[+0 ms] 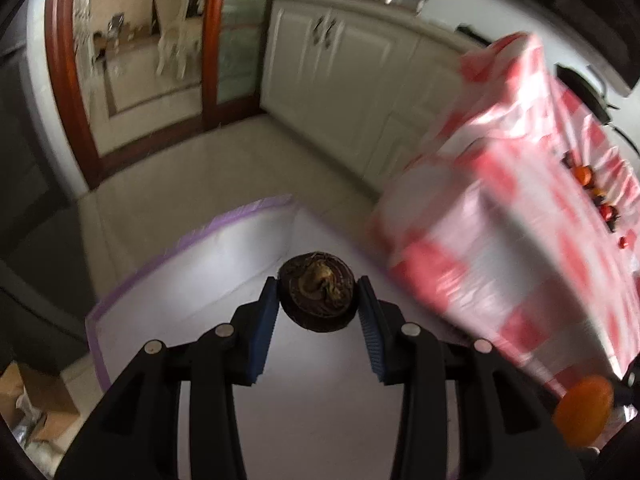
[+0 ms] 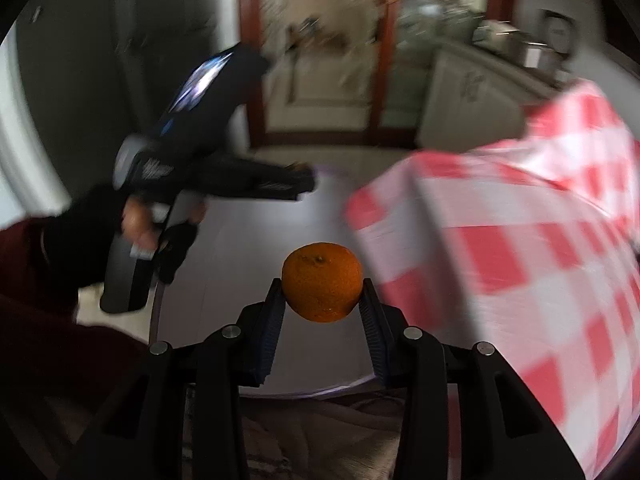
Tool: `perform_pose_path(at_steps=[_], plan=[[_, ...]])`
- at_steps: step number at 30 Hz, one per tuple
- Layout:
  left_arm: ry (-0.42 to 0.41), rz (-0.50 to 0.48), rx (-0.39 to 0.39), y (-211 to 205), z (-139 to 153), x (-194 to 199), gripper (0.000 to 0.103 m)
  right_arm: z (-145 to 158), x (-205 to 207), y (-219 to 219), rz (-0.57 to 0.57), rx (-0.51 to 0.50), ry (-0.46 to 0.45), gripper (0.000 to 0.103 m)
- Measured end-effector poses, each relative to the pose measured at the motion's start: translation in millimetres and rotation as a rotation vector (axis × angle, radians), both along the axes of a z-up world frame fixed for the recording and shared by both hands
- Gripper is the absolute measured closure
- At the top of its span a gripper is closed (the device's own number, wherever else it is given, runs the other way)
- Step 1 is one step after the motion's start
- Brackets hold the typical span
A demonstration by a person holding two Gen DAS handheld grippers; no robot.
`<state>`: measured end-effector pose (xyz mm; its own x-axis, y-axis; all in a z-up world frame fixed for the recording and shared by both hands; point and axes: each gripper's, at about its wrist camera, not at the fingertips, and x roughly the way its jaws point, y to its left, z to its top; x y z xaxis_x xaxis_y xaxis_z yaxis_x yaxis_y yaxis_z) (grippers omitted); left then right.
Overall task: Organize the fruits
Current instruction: 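Carry the passion fruit and orange in both tools over the white box, then open both tools to drop the fruits into the box, return to table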
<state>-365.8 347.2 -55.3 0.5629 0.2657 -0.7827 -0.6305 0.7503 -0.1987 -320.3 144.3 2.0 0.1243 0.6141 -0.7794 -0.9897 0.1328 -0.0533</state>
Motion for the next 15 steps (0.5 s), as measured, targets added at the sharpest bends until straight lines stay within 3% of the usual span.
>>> perform_pose_path(at_steps=[3, 8, 12, 14, 15], plan=[[0.081, -0.007, -0.048, 9.4, -27.1, 3.9, 0.063, -34.7, -15.1, 32.2, 0.061, -0.139, 0.001, 0.064], [0.236, 0.004, -0.022, 18.9, -62.9, 11.8, 0.063, -95.5, -25.1, 76.5, 0.108, -0.359, -0.01, 0.064], [0.295, 0.042, -0.108, 34.7, -91.6, 3.4, 0.062, -136.6, -26.4, 96.5, 0.105, -0.502, 0.014, 0.064], [0.326, 0.058, -0.118, 38.5, -99.0, -0.1, 0.058, -151.3, -23.8, 101.1, 0.085, -0.553, 0.033, 0.064], [0.325, 0.059, -0.122, 39.7, -99.1, -0.3, 0.049, -157.3, -24.1, 103.1, 0.076, -0.573, 0.041, 0.064]])
